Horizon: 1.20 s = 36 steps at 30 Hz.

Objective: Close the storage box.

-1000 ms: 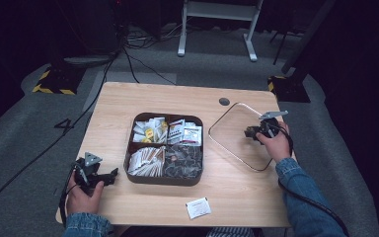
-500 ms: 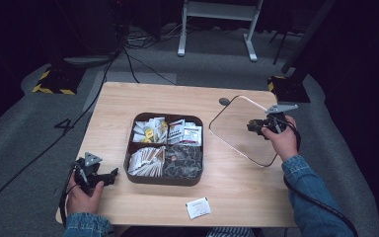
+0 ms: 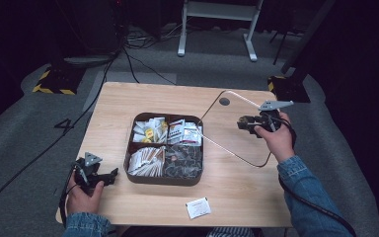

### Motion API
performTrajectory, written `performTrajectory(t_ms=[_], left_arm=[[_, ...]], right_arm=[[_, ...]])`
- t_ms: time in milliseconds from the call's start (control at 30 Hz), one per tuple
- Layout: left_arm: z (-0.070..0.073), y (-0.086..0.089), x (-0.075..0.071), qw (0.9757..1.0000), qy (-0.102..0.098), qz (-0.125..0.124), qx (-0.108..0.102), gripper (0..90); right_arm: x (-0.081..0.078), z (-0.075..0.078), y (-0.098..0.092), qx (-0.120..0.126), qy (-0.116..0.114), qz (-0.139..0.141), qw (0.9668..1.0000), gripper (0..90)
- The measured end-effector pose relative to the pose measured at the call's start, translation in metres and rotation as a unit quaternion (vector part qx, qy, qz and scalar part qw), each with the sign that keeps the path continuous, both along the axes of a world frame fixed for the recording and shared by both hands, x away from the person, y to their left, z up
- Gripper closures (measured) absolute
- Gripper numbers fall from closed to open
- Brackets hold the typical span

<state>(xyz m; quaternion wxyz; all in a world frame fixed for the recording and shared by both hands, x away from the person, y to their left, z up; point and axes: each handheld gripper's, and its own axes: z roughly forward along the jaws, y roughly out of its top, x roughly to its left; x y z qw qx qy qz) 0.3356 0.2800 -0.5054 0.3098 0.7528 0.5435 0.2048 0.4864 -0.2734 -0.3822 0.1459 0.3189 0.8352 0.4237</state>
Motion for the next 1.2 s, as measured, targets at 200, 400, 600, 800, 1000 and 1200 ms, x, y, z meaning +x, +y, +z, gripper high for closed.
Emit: performTrajectory(t_ms=[200, 400, 600, 800, 1000, 1200], left_arm=[[0.000, 0.000, 0.000, 1.0000, 0.000, -0.001, 0.001, 14.3], [0.000, 0.000, 0.000, 1.0000, 0.001, -0.001, 0.000, 14.3], [0.000, 0.000, 0.000, 1.0000, 0.000, -0.001, 0.001, 14.4], [0.000, 0.000, 0.000, 1.0000, 0.000, 0.000, 0.000, 14.4], [0.000, 0.000, 0.000, 1.0000, 0.000, -0.001, 0.001, 14.4], [0.000, 0.000, 0.000, 1.0000, 0.001, 0.000, 0.000, 14.3]], right_arm=[[-0.007, 0.012, 0.026, 0.000, -0.004, 0.031, 0.9995, 58.6], [-0.011, 0.019, 0.052, -0.002, -0.005, 0.054, 0.9985, 58.6], [-0.014, 0.022, 0.078, 0.000, -0.003, 0.078, 0.9969, 58.6], [-0.014, 0.022, 0.102, 0.000, -0.002, 0.103, 0.9947, 58.6], [-0.010, 0.025, 0.122, -0.006, -0.004, 0.120, 0.9928, 58.6], [-0.010, 0.027, 0.138, -0.014, -0.006, 0.126, 0.9919, 58.5]])
